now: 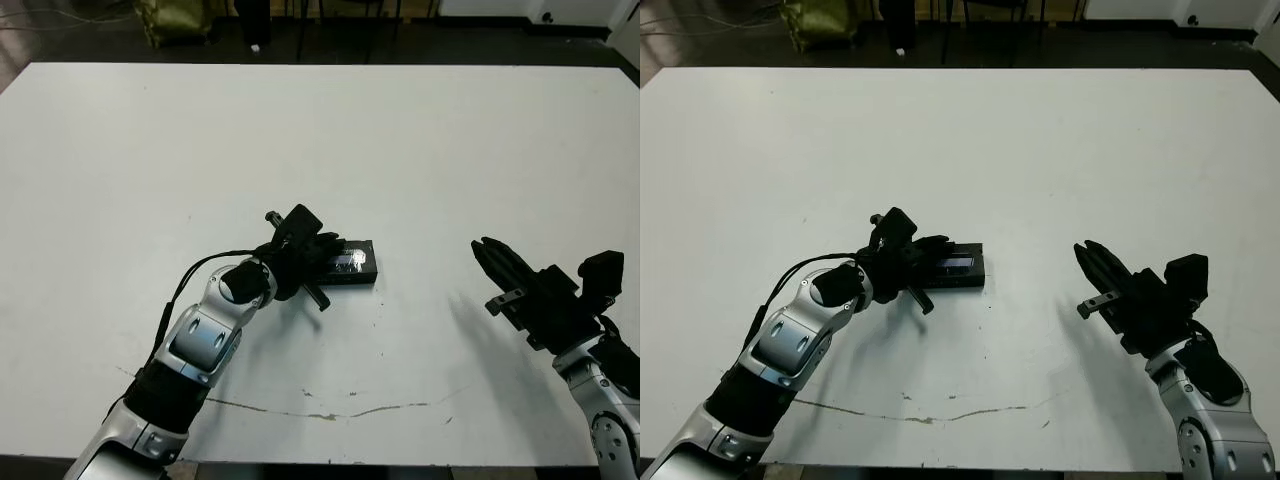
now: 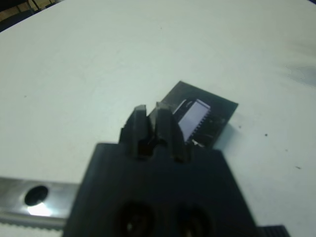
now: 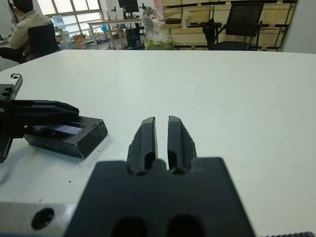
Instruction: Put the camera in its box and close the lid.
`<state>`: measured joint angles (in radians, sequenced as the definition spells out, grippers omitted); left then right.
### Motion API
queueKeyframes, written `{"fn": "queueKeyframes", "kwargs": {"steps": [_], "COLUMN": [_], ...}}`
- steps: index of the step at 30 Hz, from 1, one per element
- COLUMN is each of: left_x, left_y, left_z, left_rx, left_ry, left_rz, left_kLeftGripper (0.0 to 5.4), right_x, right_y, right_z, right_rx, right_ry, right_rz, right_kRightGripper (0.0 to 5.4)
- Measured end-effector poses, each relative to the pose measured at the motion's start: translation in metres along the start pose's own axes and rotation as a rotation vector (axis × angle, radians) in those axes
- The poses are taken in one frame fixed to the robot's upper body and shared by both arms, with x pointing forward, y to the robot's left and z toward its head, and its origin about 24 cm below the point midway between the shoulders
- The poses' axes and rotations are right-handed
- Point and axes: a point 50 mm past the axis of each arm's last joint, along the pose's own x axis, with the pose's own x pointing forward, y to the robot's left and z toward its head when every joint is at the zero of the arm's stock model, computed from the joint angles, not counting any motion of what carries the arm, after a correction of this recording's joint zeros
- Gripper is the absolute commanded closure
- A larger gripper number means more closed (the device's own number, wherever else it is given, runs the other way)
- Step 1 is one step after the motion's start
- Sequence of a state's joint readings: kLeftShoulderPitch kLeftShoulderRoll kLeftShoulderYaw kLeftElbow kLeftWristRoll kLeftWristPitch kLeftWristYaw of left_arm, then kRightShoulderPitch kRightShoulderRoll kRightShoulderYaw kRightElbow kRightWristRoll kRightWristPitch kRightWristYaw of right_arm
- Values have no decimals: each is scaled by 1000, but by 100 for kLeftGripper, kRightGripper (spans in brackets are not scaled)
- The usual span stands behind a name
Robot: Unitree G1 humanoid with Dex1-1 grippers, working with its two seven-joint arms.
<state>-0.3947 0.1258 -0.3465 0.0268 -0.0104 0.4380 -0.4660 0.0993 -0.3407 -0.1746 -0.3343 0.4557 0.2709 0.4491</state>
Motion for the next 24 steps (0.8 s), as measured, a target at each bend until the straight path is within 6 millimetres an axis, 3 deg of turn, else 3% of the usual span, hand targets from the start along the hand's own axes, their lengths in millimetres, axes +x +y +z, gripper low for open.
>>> {"fn": "queueKeyframes", "kwargs": {"steps": [7, 14, 20, 24], "left_x": [-27, -80, -114, -127], "left_y": [5, 22, 41, 51], "left_z": [1, 30, 30, 23], "left_rx": [-143, -111, -131, -122], "left_ry": [-92, -344, -481, -534], "left_rz": [53, 226, 383, 483], "left_kLeftGripper": [539, 539, 539, 539], "right_x": [-2, -5, 6, 15], "right_y": [4, 14, 4, 1], "right_z": [7, 31, 25, 30], "right_rx": [17, 70, 47, 31], "right_ry": [-29, -115, -114, -175], "right_rz": [-17, -96, -157, -157], "right_kRightGripper": [540, 540, 540, 540]}}
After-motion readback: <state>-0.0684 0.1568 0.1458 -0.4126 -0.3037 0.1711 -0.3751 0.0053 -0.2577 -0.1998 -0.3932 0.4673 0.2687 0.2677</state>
